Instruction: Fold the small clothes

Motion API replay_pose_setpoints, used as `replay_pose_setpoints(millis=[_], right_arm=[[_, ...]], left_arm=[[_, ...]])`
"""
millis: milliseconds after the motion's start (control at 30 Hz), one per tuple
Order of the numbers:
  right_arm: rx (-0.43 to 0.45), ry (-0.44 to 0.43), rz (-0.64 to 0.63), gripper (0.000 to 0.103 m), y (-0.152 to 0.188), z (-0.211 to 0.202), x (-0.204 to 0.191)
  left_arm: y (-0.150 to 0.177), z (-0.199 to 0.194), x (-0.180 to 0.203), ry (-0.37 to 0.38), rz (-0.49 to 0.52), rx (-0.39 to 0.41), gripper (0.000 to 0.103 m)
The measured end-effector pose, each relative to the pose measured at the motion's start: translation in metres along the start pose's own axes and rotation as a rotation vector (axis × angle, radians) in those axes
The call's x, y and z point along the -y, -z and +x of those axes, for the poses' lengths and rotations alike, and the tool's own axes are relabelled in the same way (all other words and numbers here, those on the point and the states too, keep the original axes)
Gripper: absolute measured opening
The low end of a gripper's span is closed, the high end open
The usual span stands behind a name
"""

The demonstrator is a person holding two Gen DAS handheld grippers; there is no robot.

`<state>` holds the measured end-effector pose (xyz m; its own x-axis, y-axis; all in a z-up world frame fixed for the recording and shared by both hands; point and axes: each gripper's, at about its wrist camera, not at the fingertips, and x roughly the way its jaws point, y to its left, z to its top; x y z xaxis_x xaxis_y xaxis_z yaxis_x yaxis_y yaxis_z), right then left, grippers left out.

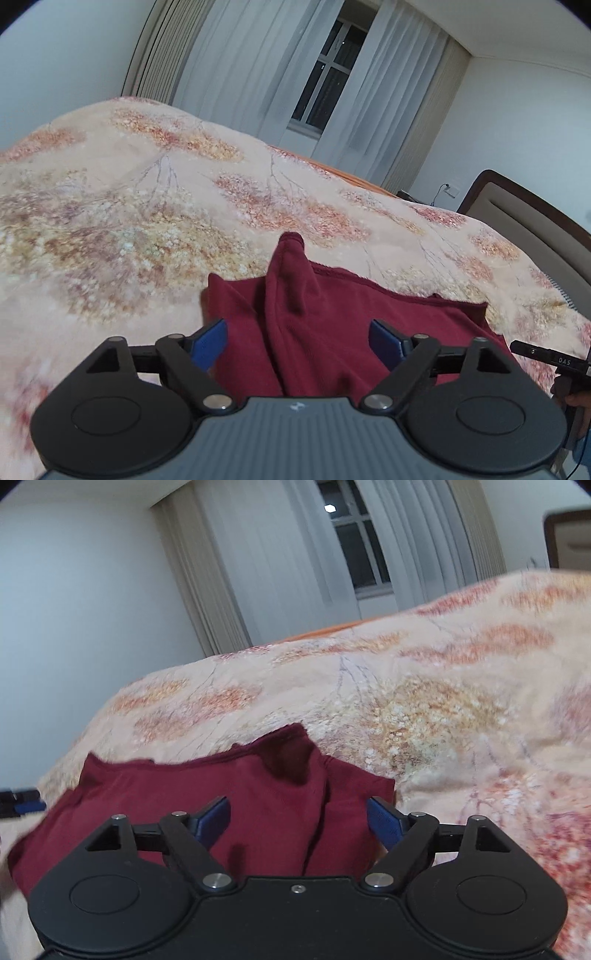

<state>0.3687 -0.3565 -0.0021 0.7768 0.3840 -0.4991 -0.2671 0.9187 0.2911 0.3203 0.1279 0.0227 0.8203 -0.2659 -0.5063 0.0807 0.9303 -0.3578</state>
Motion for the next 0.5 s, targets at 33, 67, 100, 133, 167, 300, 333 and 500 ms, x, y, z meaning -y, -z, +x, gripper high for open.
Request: replay_pose_setpoints(millis=[33, 67, 100, 133, 167, 300, 333, 500], right_arm=[[0.006, 0.003, -0.024, 0.083, 0.005, -0.009, -0.005], [0.013, 0.012, -0.041, 0.083, 0.01, -0.018, -0.009], [0.018, 0.023, -0.051, 0.083, 0.017, -0.027, -0.014], [0.023, 0.028, -0.054, 0.083, 0.024, -0.035, -0.017], [0.026, 0.029, -0.049, 0.083, 0.031, -0.043, -0.02], [0.032, 0.042, 0.021, 0.083, 0.058, -0.066, -0.023], [0.039, 0.051, 0.036, 0.083, 0.064, -0.07, -0.025], [0.064, 0.073, 0.121, 0.051, 0.083, -0.081, -0.028]], left_arm=[[0.008, -0.009, 0.003, -0.01, 0.001, 0.006, 0.087], [0.015, -0.016, 0.006, -0.025, 0.006, 0.009, 0.088], [0.023, -0.022, 0.009, -0.039, 0.018, 0.008, 0.088], [0.031, -0.029, 0.011, -0.053, 0.035, 0.007, 0.088], [0.039, -0.034, 0.014, -0.065, 0.051, 0.01, 0.088], [0.06, -0.05, 0.02, -0.087, 0.069, 0.017, 0.093], [0.063, -0.051, 0.02, -0.095, 0.063, 0.015, 0.093], [0.069, -0.052, 0.012, -0.051, -0.036, -0.009, 0.03]])
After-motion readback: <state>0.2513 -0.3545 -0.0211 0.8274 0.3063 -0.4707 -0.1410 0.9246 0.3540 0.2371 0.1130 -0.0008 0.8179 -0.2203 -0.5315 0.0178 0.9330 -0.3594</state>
